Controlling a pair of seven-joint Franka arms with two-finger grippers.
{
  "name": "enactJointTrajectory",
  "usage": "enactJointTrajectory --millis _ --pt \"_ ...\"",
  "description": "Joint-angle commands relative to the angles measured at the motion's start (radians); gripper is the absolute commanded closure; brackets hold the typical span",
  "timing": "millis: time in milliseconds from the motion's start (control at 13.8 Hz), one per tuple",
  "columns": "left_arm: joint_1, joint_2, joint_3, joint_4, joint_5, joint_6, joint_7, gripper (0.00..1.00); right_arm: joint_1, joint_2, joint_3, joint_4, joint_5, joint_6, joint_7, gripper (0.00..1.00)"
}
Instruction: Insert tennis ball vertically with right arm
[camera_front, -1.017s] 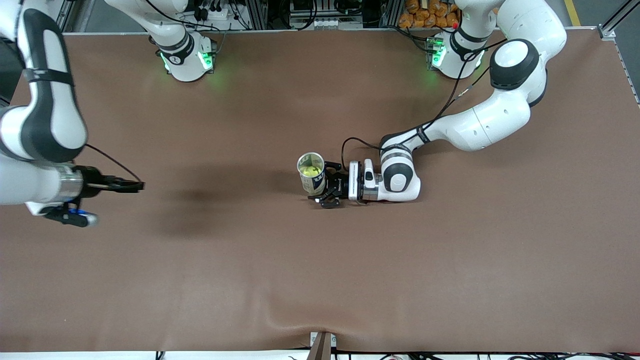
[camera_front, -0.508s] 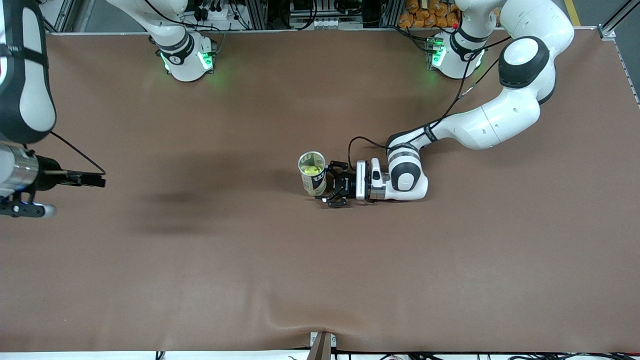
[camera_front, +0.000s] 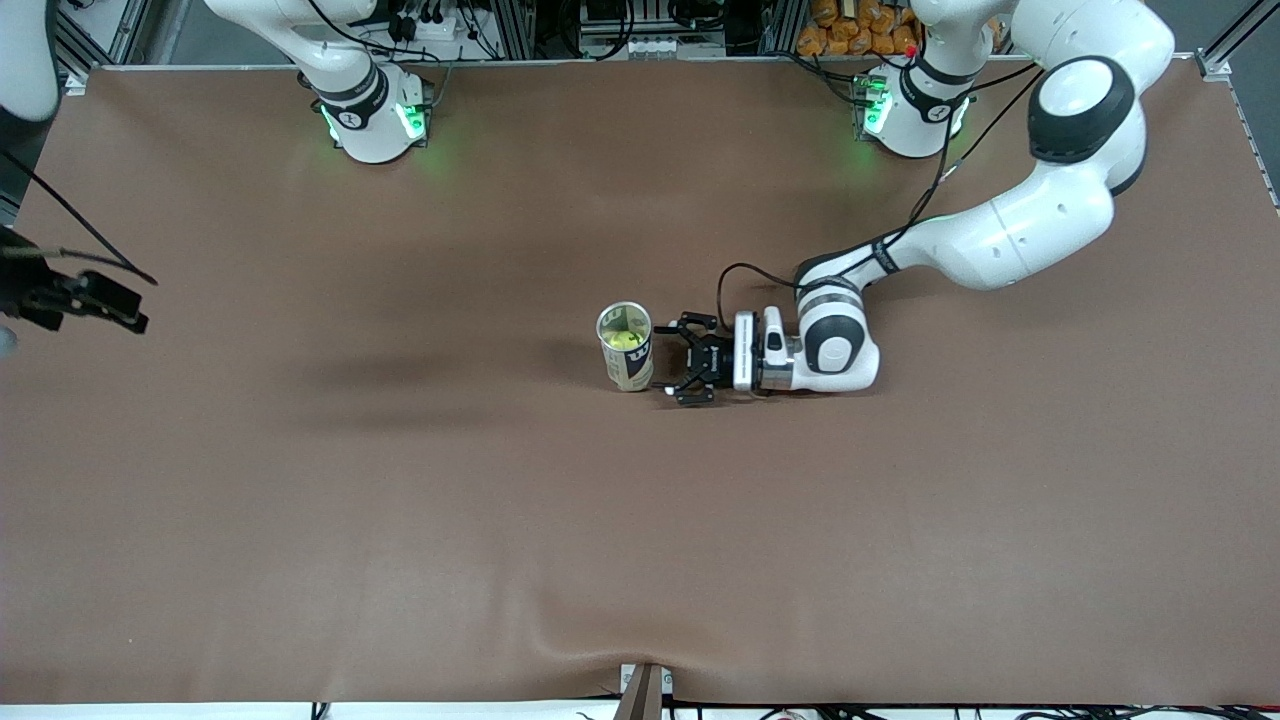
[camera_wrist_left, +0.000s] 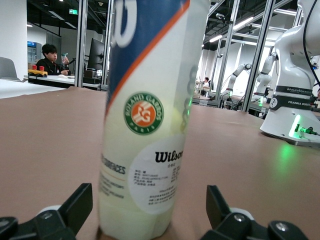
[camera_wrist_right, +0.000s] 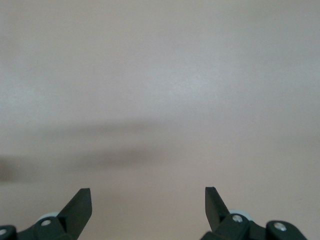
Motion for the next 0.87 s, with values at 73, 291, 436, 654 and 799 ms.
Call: enactJointTrajectory --millis 73,291,436,654,799 --pt "0.066 -0.201 0.024 -0.125 -0.017 -0.019 -0.053 0.00 0.031 -0.059 -0.014 0.004 0.016 -0.097 0.038 0.00" --pt "0.086 -0.327 0.055 -0.168 0.010 -0.030 -0.154 0.00 0.020 -0.061 -0.057 0.044 0.113 -0.228 0.040 0.00" --pt "0.123 -0.339 0.058 -0.164 0.122 -0.036 -0.263 0.00 0.021 -0.061 -0.063 0.047 0.096 -0.231 0.035 0.00" --pt "0.200 -0.390 0.056 -0.128 0.404 -0.108 -0.526 0.00 0.030 -0.056 -0.054 0.088 0.023 -0.265 0.050 0.00" --pt "0.252 -0.390 0.056 -0.049 0.595 -0.217 -0.698 0.00 0.024 -0.056 -0.036 0.110 0.015 -0.276 0.090 0.00"
